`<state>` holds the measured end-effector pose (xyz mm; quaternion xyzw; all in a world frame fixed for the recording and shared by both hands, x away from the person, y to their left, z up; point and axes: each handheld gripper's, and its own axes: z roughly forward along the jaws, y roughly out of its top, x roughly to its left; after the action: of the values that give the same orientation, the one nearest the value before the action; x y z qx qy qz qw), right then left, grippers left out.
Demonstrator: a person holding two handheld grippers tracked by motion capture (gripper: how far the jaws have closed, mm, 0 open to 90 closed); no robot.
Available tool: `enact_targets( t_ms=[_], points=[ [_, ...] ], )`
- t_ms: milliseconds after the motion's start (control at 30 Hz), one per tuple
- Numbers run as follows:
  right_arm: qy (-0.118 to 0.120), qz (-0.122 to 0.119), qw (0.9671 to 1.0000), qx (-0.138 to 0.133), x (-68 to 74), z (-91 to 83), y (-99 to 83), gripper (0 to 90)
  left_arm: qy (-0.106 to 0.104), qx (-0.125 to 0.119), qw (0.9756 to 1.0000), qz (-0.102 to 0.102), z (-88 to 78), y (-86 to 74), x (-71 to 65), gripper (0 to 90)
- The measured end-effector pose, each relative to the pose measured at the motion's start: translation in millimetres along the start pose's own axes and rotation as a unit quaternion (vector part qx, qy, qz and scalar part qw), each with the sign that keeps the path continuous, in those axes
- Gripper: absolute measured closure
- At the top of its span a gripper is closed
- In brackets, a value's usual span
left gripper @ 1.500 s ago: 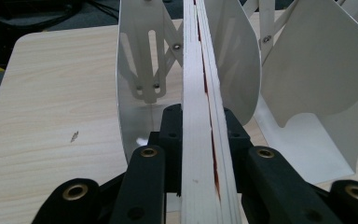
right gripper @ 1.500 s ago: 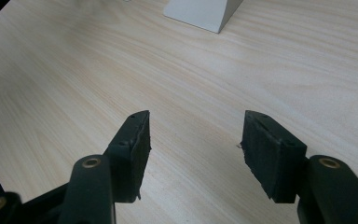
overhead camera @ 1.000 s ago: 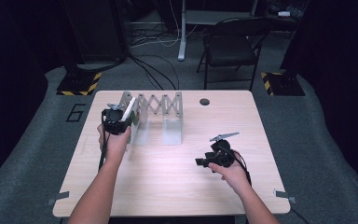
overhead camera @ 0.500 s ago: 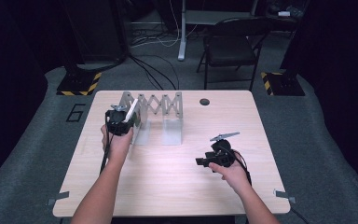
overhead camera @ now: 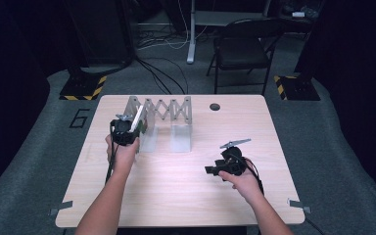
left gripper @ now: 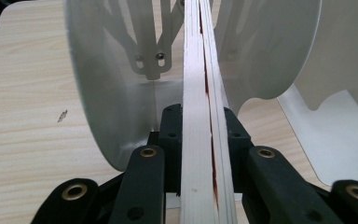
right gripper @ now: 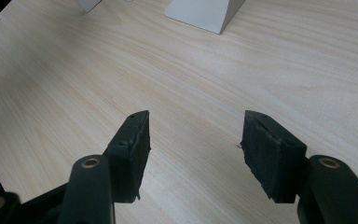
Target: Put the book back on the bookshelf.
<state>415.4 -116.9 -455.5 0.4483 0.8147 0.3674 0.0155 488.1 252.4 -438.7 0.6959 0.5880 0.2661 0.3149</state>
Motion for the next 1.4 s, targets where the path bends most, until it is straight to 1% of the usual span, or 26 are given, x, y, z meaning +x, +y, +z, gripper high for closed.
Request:
enact_targets(
  t_ms=[33,167,233,567,633,700,833,1033,1133,1167,1267,1300,1400],
  points=[
    [0.000,0.000,1.0000,0.000,0.0,0.0,0.1,41.7,0.001,0.001,1.0000,0.005,-0.1,0.0,-0.5,75.2],
    [0.001,-0.002,1.0000,0.003,-0.6,0.0,0.1,41.7,0.004,0.001,0.9999,0.011,-0.1,-0.2,-2.2,74.7],
    [0.000,-0.003,1.0000,0.000,-1.1,0.5,-0.2,41.7,0.007,0.000,0.9999,0.012,-0.1,-0.4,-2.7,74.0],
    [0.000,-0.001,1.0000,-0.001,-1.9,0.1,-0.4,41.6,0.006,0.000,0.9999,0.012,-2.0,0.3,-1.1,71.5],
    [0.000,-0.001,1.0000,-0.001,-2.0,0.2,-0.4,41.6,0.008,-0.005,0.9999,0.013,-3.4,0.5,-1.2,70.0],
    [0.000,-0.002,1.0000,-0.001,-2.0,0.3,-0.5,41.6,0.008,-0.005,0.9998,0.015,-5.1,1.4,-0.9,69.3],
    [0.000,-0.001,1.0000,0.003,-1.5,0.2,-0.2,41.6,0.007,-0.019,0.9997,0.012,-8.8,2.9,-0.4,67.2],
    [0.000,-0.001,1.0000,0.003,-1.5,0.1,-0.3,41.6,0.006,-0.024,0.9996,0.014,-13.4,4.3,-1.3,67.0],
    [-0.001,-0.001,1.0000,0.004,-1.7,0.2,-0.3,41.5,0.005,-0.024,0.9994,0.026,-16.6,5.7,-1.3,66.7],
    [-0.001,0.000,1.0000,0.003,-1.6,0.1,-0.2,41.5,0.003,-0.033,0.9992,0.021,-19.0,6.2,-2.4,66.5],
    [-0.001,-0.002,1.0000,-0.001,-1.9,0.3,-0.5,41.6,0.002,-0.040,0.9990,0.022,-21.6,6.5,-1.8,65.6],
    [-0.001,-0.002,1.0000,-0.001,-2.1,0.2,-0.5,41.6,0.002,-0.043,0.9988,0.022,-22.3,6.6,-1.6,63.7],
    [-0.001,-0.002,1.0000,-0.001,-2.1,0.2,-0.4,41.5,0.000,-0.041,0.9989,0.021,-24.5,7.0,0.4,61.8]
  ],
)
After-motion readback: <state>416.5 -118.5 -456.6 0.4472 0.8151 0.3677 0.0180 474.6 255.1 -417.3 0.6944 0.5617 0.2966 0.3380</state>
